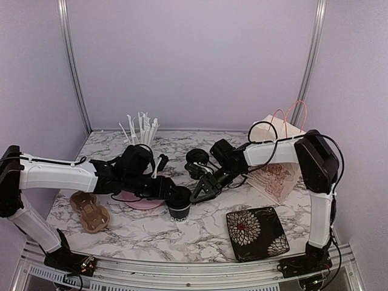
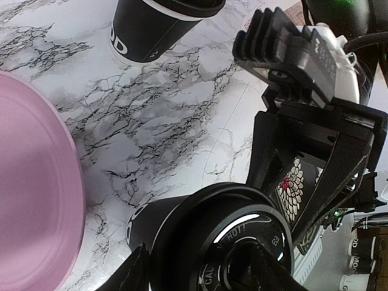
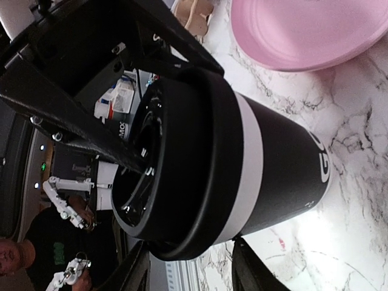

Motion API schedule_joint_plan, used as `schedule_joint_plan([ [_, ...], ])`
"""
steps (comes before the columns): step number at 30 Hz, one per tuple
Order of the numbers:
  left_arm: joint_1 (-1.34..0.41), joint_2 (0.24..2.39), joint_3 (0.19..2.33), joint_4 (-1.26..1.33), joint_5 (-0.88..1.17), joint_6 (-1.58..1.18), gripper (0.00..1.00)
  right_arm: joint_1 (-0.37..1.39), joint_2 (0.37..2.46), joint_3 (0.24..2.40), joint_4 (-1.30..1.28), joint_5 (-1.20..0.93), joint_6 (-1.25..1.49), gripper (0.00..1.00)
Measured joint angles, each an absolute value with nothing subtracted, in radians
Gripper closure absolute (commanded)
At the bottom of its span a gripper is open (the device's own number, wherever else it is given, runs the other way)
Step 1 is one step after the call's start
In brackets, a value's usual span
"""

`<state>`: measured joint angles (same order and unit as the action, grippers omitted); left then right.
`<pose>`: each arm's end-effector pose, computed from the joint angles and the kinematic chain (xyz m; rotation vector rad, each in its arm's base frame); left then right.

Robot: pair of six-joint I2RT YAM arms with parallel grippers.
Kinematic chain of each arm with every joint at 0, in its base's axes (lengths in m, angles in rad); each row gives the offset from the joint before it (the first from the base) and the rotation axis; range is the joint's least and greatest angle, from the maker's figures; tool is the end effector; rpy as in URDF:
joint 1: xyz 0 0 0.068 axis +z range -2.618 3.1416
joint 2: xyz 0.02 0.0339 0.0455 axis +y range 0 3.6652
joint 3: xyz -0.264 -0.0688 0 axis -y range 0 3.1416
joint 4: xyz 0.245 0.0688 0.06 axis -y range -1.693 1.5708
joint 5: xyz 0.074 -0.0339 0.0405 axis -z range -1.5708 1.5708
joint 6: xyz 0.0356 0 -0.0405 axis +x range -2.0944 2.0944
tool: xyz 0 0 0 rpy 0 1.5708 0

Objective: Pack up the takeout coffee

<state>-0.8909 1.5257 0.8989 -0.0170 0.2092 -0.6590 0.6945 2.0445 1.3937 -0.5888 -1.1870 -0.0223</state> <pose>0.2009 -0.2603 0.2168 0.4060 2.3883 -1.0275 0.2863 0.2814 0.1652 1.1343 -2.2294 -1.7201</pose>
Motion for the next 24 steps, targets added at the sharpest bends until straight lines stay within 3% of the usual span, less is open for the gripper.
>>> schedule_joint_plan([
  [10,-0.910,1.526,0.880,0.027,0.163,-0.675,0.45,0.691,2.061,1.398,-0.585,-1.224,0.082,0.71],
  [16,-0.929,1.526,0.861,0.056,0.113,-0.693,0.45,0.690,2.075,1.411,-0.606,-1.216,0.138,0.92],
  [21,-0.936,1.523,0.831,0.094,0.089,-0.706,0.45,0.690,2.094,1.445,-0.660,-1.217,0.156,0.91],
  [24,-0.938,1.517,0.816,0.112,0.081,-0.711,0.44,0.690,2.101,1.459,-0.677,-1.222,0.145,0.82],
])
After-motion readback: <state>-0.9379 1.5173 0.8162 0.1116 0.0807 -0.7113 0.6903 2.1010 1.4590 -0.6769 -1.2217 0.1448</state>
